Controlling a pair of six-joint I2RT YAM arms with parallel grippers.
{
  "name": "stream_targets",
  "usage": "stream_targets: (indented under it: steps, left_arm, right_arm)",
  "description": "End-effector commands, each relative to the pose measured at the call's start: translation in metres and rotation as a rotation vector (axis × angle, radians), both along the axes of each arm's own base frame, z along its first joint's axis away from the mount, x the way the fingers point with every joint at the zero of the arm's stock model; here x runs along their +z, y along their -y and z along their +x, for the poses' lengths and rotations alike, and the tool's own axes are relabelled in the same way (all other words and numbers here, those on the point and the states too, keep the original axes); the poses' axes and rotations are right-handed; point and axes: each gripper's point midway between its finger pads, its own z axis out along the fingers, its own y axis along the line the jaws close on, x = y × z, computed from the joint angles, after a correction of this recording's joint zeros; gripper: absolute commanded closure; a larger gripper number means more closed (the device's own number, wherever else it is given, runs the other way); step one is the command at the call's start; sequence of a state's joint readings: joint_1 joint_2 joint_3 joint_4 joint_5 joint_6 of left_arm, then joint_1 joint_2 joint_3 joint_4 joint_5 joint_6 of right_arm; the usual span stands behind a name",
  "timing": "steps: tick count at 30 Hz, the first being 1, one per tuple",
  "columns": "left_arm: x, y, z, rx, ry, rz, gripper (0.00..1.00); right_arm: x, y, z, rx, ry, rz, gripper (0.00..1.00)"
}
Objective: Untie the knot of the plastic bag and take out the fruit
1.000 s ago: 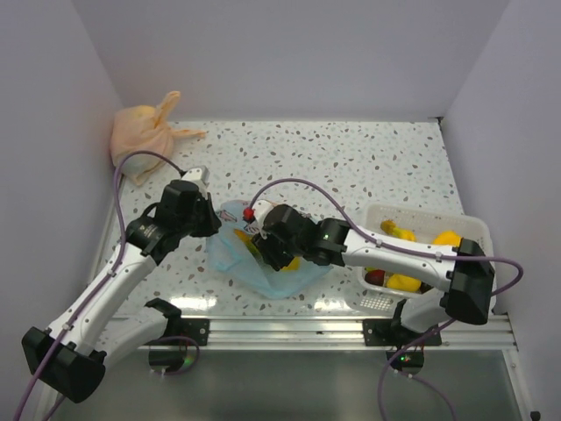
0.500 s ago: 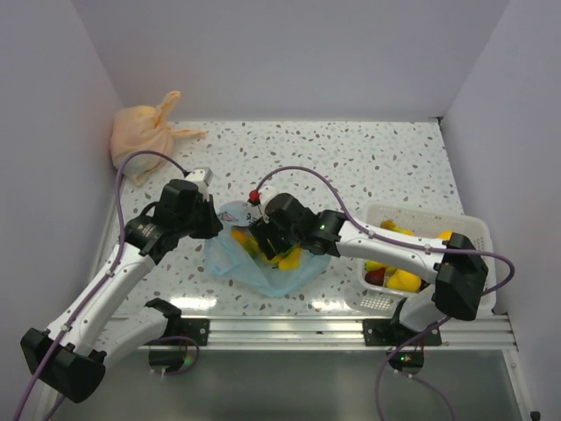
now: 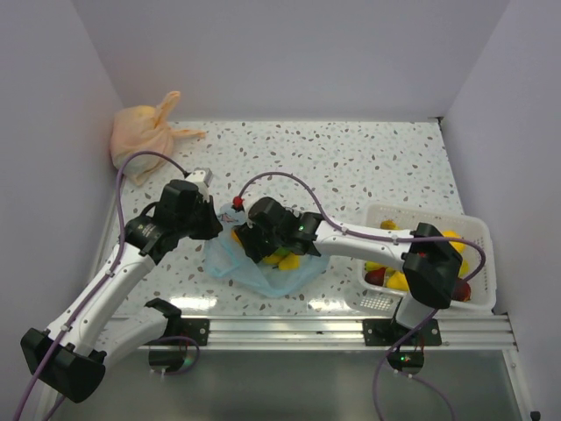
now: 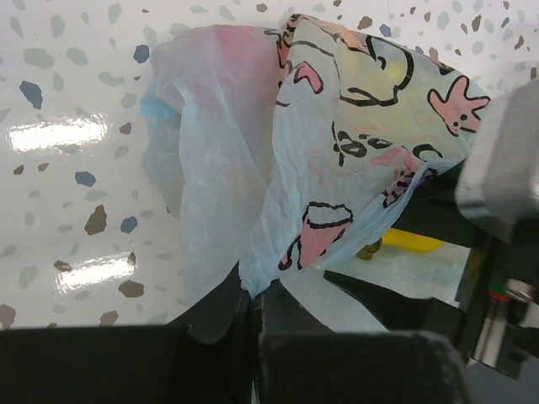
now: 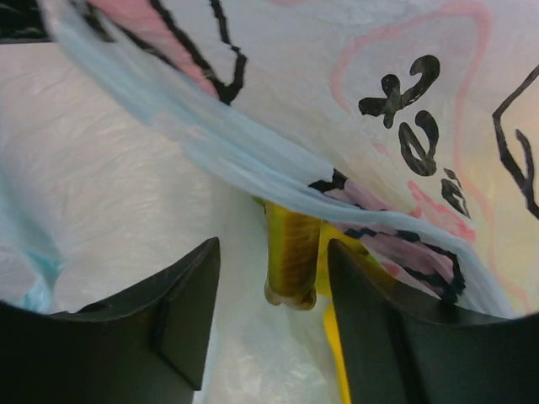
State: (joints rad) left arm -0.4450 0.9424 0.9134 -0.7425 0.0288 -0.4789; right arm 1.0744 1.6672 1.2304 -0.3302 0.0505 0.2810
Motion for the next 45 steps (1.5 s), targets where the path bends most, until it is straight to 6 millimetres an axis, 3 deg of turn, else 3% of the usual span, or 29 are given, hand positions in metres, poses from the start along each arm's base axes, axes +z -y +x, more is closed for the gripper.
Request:
stream_targets:
  steps: [1,3,4,5,9,14,20,22,23,28,33,34,36,37,39,40,45]
  left_arm:
    - [0.012,-0.001,0.002,0.01,0.027,-0.015,1.0]
    - [0.011,-0.001,0.002,0.012,0.027,-0.015,1.0]
    - [0.009,-0.002,0.001,0.014,0.025,-0.015,1.0]
    - [0.009,-0.003,0.001,0.019,0.027,-0.011,1.0]
    - [0.01,-0.005,0.003,0.036,0.039,-0.013,1.0]
    - [0.015,-0.007,0.008,0.065,0.065,-0.017,1.0]
    - [0.02,-0.013,0.009,0.098,0.083,-0.009,1.0]
    - [0.022,-0.014,0.009,0.106,0.087,-0.008,1.0]
    - [0.021,-0.014,0.009,0.107,0.084,-0.007,1.0]
    - [0.023,-0.015,0.01,0.12,0.086,-0.011,1.0]
    - [0.022,-0.018,0.01,0.143,0.079,-0.003,1.0]
    - [0.022,-0.018,0.01,0.146,0.076,-0.005,1.0]
    - [0.022,-0.016,0.011,0.15,0.074,-0.017,1.0]
    - [0.022,-0.016,0.011,0.152,0.071,-0.017,1.0]
    - [0.022,-0.015,0.012,0.154,0.073,-0.021,1.0]
    - [0.022,-0.016,0.013,0.157,0.074,-0.018,1.0]
    - [0.022,-0.016,0.012,0.156,0.072,-0.018,1.0]
  right_arm:
    - [0.01,-0.018,0.009,-0.017,0.018,0.059,0.44]
    - [0.014,-0.02,0.009,-0.018,0.019,0.073,0.63]
    - [0.026,-0.02,0.008,-0.013,0.025,0.103,0.7]
    - [0.033,-0.022,0.005,-0.005,0.02,0.125,0.82]
    - [0.07,-0.019,-0.004,-0.027,0.001,0.226,1.0]
    - [0.104,-0.011,-0.015,-0.094,-0.068,0.325,1.0]
    - [0.147,-0.022,-0.034,-0.079,-0.181,0.561,1.0]
    - [0.148,-0.022,-0.04,-0.065,-0.241,0.613,1.0]
    - [0.161,-0.023,-0.033,-0.059,-0.231,0.684,1.0]
    - [0.179,-0.021,-0.035,-0.032,-0.249,0.708,1.0]
    - [0.228,-0.019,-0.049,0.07,-0.226,0.76,1.0]
    - [0.249,-0.016,-0.054,0.097,-0.209,0.792,1.0]
    - [0.267,-0.012,-0.061,0.148,-0.192,0.806,1.0]
    - [0.287,-0.009,-0.064,0.168,-0.165,0.831,1.0]
    - [0.299,0.0,-0.068,0.184,-0.129,0.816,1.0]
    - [0.316,0.005,-0.068,0.19,-0.095,0.835,1.0]
    - [0.333,0.044,-0.047,0.072,0.107,0.73,1.0]
